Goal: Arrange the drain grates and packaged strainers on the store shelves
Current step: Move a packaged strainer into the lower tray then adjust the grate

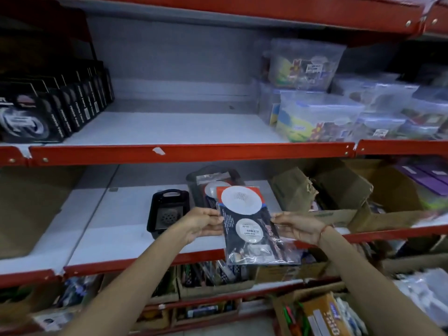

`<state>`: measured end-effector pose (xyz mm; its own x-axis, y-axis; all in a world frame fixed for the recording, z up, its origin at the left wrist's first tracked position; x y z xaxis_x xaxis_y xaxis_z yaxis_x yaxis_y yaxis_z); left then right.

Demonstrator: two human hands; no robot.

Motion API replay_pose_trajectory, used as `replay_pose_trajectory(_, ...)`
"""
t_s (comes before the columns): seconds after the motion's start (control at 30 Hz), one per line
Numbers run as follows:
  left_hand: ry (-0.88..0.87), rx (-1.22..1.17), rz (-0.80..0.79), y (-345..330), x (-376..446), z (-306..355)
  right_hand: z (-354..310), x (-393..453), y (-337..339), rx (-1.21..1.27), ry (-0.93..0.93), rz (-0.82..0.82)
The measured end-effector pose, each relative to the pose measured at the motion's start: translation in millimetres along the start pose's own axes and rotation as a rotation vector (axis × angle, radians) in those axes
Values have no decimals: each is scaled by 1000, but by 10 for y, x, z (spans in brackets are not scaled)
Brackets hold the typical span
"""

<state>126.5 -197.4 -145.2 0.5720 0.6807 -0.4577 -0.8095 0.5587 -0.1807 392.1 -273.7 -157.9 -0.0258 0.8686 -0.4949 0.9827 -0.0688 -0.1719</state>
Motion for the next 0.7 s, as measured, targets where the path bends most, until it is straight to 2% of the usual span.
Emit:
replay_pose_trajectory(0.27,1,-21,239,332,713,99,-279,863,-134,-111,-2,134)
replay_pose_trajectory(0.5,40,23,348,613,1409,247,-551,1710,-140,-293,29,243)
replay_pose_trajectory(0.63,92,162,377,692,1669,201,-514,2055,-111,-576,5,287)
replay_pose_trajectory(0.7,88,104,380,702,1781,130,-448,2151,-84,-656,-54,278)
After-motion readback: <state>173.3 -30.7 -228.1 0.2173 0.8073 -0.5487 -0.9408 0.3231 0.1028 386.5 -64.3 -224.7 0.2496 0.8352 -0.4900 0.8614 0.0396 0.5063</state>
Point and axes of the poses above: each hand's wrist, its own x-axis towards the middle knuckle, its own y-axis out of the back of the hand, z = x × y, the point moved 2 cm from there along x, towards the middle knuckle, and after that the axes turned 7 degrees about -z, right-handed, at the moved point
